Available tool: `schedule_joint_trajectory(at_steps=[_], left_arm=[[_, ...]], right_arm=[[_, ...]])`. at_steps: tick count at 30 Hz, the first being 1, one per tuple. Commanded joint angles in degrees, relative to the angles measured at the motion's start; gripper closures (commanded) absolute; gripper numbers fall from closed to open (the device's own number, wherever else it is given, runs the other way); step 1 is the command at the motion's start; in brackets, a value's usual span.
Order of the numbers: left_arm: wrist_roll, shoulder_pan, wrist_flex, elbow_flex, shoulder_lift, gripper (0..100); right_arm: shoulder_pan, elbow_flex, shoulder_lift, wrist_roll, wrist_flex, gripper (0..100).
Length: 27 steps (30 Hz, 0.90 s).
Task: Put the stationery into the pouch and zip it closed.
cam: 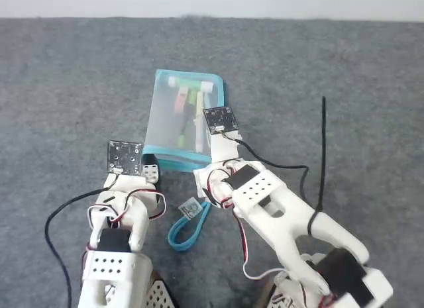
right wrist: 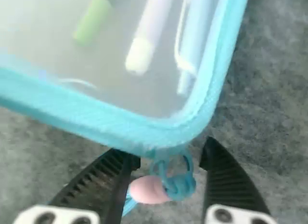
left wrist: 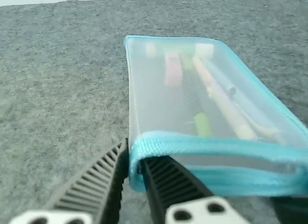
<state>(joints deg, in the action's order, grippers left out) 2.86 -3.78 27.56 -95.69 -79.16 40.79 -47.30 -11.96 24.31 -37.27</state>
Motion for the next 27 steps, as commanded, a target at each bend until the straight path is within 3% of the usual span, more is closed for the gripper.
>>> schedule_joint_trajectory(at_steps=[1,3,5,8,12,18,23,27], left_arm=[[1.1,-0.4,-2.5,3.2,-0.9,99],[1.1,-0.4,-2.5,3.2,-0.9,99],[1.1,-0.4,-2.5,3.1,-0.9,99],[1.1,-0.4,-2.5,3.1,-0.9,99],[1.1,-0.4,-2.6,3.3,-0.9,99],[1.1,-0.4,-2.6,3.6,-0.9,93],[0.4,-0.4,-2.7,4.2,-0.9,86],[-5.1,-0.4,-2.7,4.4,-0.9,86]], right_arm=[[-0.3,0.3,0.9,0.1,1.4,87.8],[-1.6,0.3,0.8,-3.3,1.2,94.2],[-4.9,0.3,-0.3,-12.5,0.1,99.8],[-9.3,0.9,-4.9,-25.6,-3.6,99.3],[-10.0,5.5,-14.5,-29.5,-13.0,99.3],[-3.9,6.9,-27.1,-37.1,-20.9,99.3],[-1.1,6.0,-29.1,-40.2,-23.2,99.3],[1.6,3.4,-29.3,-45.1,-23.3,99.3]])
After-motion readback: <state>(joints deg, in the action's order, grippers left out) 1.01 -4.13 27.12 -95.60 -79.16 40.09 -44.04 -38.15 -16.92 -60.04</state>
